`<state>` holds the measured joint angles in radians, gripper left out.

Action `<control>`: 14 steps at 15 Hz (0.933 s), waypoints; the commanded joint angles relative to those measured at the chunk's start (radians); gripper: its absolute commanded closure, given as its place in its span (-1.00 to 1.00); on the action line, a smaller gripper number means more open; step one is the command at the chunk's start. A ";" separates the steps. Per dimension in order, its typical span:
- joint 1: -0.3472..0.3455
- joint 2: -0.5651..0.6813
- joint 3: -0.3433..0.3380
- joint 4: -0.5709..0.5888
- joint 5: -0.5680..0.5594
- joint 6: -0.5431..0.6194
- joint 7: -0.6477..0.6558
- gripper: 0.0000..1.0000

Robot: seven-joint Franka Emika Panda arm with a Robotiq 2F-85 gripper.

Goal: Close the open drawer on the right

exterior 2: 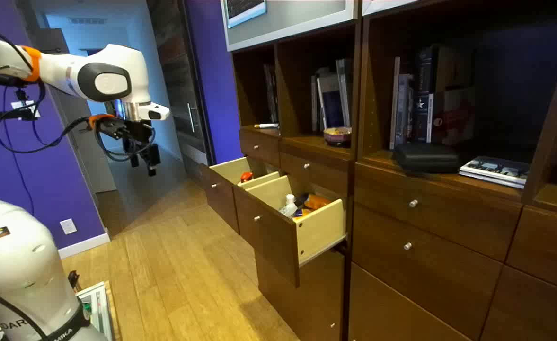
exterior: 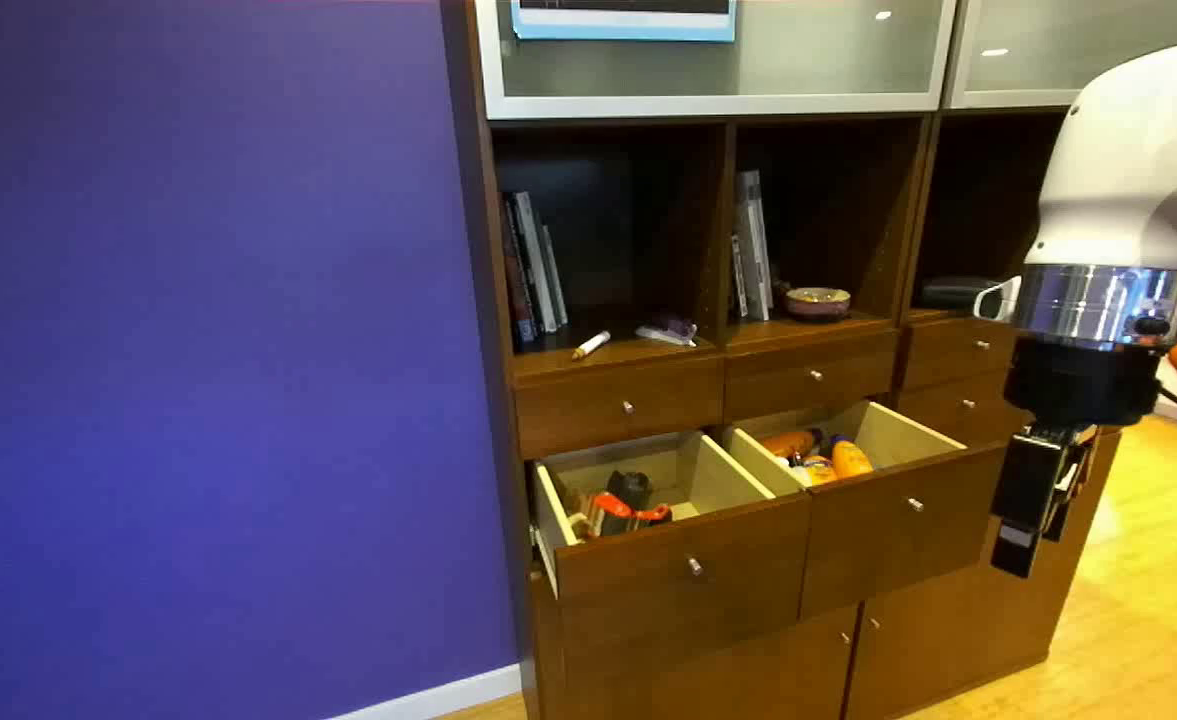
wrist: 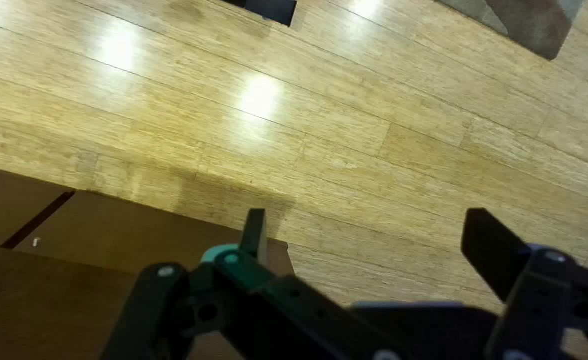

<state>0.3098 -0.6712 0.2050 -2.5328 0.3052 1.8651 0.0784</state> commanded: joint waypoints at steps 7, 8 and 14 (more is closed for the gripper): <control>-0.012 -0.001 0.010 0.002 0.006 -0.004 -0.006 -1.00; -0.030 0.016 0.008 0.006 -0.003 0.003 0.012 -1.00; -0.158 0.096 -0.015 -0.028 -0.074 0.090 0.039 -1.00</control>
<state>0.2039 -0.6276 0.1949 -2.5421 0.2803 1.8872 0.0904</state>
